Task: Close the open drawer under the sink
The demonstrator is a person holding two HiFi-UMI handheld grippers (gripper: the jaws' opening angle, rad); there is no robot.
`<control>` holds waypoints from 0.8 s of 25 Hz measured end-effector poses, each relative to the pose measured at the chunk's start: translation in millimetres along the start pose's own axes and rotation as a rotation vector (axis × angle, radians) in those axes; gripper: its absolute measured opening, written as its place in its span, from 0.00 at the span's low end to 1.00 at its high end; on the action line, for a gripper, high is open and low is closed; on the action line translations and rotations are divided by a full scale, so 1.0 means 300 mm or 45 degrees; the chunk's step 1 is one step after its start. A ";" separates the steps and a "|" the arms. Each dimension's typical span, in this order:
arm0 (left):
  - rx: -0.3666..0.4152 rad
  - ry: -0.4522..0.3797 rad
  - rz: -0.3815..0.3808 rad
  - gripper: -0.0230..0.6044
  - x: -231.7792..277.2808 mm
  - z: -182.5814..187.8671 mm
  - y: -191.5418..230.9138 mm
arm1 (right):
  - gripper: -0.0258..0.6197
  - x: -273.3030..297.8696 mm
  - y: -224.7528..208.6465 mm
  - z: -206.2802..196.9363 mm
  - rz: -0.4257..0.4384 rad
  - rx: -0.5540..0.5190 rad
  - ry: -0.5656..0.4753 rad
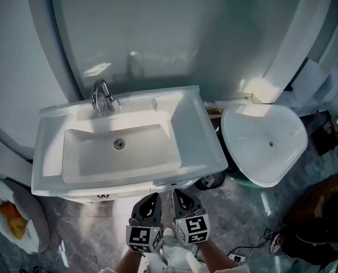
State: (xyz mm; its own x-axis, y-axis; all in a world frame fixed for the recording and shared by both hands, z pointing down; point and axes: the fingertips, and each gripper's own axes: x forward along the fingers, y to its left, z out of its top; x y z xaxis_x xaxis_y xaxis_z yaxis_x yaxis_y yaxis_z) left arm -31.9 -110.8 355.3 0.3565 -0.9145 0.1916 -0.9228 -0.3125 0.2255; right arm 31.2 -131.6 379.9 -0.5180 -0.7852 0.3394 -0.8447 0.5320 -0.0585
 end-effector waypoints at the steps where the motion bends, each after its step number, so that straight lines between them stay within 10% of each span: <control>1: -0.001 0.001 -0.004 0.06 -0.007 0.016 -0.003 | 0.05 -0.014 0.010 0.023 0.008 0.000 -0.005; 20: 0.111 -0.107 -0.143 0.06 -0.093 0.369 -0.143 | 0.05 -0.236 0.070 0.476 0.123 -0.038 -0.276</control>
State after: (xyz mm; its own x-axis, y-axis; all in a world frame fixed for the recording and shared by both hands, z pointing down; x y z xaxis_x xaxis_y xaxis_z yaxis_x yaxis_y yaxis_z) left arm -18.5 -100.4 234.7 0.4482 -0.8896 0.0883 -0.8882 -0.4319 0.1567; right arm 30.9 -110.2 220.7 -0.6159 -0.7781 0.1236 -0.7870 0.6147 -0.0522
